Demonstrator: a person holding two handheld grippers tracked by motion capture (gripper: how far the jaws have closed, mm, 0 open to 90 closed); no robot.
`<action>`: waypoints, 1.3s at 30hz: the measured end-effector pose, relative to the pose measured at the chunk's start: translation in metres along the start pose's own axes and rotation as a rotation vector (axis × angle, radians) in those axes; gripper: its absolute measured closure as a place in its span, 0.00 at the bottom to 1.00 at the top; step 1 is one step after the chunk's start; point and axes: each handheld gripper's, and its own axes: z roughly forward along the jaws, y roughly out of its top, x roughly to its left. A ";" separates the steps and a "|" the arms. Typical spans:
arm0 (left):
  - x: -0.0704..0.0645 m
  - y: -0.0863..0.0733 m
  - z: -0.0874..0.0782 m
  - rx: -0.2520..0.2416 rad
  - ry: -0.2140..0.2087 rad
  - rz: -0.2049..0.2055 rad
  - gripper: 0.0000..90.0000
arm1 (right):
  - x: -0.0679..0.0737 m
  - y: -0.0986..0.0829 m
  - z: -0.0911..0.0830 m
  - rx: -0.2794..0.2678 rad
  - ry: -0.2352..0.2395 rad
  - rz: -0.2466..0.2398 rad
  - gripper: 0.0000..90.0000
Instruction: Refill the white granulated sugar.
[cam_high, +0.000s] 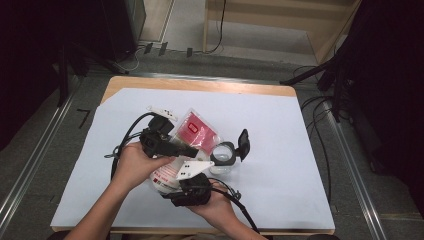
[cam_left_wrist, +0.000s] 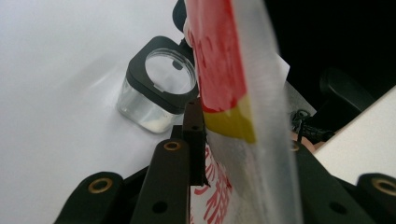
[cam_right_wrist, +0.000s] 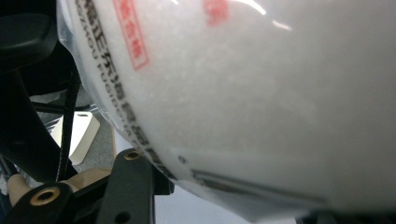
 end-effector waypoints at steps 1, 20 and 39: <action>0.000 0.000 0.001 0.005 0.001 -0.007 0.86 | 0.000 0.000 0.001 0.000 -0.003 -0.001 0.62; 0.000 0.002 0.013 0.039 -0.002 -0.056 0.83 | 0.002 -0.005 0.005 0.029 -0.037 0.016 0.64; -0.002 0.004 -0.001 0.036 0.021 -0.057 0.89 | 0.001 -0.008 -0.001 -0.028 -0.032 0.056 0.68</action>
